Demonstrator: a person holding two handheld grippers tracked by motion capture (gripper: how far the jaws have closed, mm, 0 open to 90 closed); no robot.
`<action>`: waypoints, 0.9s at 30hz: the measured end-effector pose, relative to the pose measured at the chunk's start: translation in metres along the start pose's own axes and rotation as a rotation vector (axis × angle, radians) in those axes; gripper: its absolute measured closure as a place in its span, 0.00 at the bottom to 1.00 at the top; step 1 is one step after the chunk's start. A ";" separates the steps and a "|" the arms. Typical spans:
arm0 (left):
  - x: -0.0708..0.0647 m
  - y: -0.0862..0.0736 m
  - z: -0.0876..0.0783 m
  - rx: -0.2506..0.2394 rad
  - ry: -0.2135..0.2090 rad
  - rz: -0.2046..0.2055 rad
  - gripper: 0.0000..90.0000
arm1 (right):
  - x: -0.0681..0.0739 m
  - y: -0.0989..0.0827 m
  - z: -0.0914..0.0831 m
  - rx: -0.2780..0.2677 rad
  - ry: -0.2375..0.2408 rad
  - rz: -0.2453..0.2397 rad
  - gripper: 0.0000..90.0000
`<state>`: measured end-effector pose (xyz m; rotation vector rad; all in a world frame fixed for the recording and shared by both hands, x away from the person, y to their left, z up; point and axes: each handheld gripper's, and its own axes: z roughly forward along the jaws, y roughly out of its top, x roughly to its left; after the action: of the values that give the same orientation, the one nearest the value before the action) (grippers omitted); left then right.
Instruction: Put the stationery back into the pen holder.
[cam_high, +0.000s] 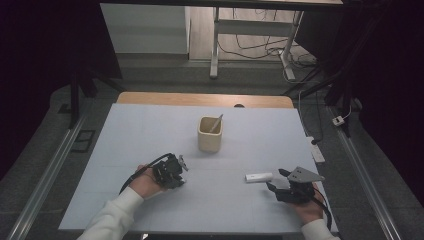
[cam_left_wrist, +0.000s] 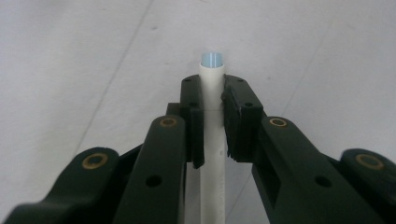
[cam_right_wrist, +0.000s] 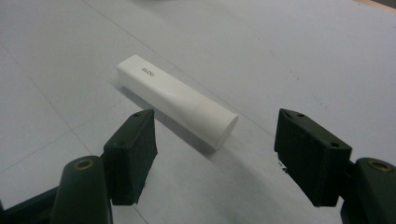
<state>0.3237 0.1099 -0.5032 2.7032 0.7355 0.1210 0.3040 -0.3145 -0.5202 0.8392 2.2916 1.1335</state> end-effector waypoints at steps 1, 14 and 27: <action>0.001 -0.001 -0.002 -0.014 0.000 -0.004 0.87 | 0.000 0.000 0.000 0.000 0.000 0.000 0.32; 0.010 -0.009 -0.028 -0.125 0.028 -0.049 0.87 | 0.000 0.000 -0.001 0.000 -0.004 -0.001 0.32; 0.017 -0.018 -0.049 -0.199 0.045 -0.084 0.87 | 0.000 0.000 0.000 -0.001 -0.001 0.000 0.32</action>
<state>0.3212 0.1474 -0.4633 2.4845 0.8041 0.2227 0.3038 -0.3145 -0.5199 0.8390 2.2901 1.1330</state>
